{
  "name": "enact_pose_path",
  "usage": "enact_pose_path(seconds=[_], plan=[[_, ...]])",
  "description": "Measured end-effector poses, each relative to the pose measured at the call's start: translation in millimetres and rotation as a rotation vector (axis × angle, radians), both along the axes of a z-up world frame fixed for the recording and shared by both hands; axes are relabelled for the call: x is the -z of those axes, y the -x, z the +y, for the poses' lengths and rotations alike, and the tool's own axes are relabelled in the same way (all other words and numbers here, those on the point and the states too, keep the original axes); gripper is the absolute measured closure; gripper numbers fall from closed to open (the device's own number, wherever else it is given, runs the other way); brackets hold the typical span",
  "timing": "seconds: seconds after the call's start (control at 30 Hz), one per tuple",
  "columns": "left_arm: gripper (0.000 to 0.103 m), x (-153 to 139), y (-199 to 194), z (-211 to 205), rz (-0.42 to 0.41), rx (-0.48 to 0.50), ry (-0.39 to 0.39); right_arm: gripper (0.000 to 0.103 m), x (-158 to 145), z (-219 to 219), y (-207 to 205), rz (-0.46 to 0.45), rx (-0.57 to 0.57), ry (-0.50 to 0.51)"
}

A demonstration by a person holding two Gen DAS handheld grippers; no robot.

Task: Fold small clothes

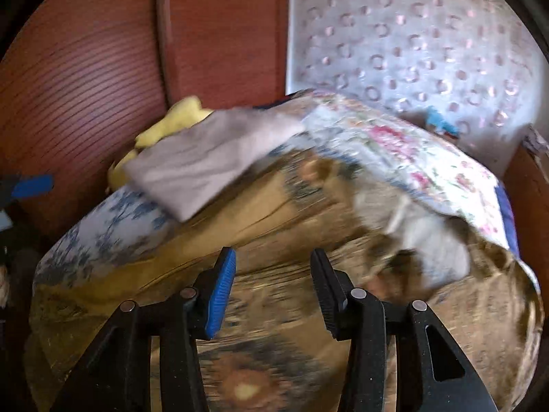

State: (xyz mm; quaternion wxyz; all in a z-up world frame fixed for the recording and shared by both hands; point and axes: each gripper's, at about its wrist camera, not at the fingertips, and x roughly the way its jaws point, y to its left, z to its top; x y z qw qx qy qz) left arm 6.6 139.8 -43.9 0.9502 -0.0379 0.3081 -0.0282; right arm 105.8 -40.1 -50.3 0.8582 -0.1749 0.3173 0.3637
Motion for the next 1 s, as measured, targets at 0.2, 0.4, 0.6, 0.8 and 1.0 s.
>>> enact_pose_path(seconds=[0.2,0.4,0.6,0.8,1.0], plan=[[0.024,3.9,1.1,5.5,0.010,-0.011,0.018,0.053,23.9,13.9,5.9,0.033,-0.025,0.091],[0.024,6.5,-1.4,0.6,0.019,0.005,0.021,0.047,18.5,-22.4,2.2,-0.019,0.111,0.118],[0.024,7.9,-11.3,-10.9,0.026,0.034,0.016,0.047,21.0,-77.7,16.5,-0.010,0.209,0.104],[0.024,4.0,-37.5,-22.5,0.041,0.090,0.000,0.047,8.6,-104.5,21.7,-0.003,0.222,0.040],[0.045,-0.3,-86.0,-37.1,0.083,0.162,0.005,0.047,-8.7,-136.5,31.2,-0.011,0.254,0.025]])
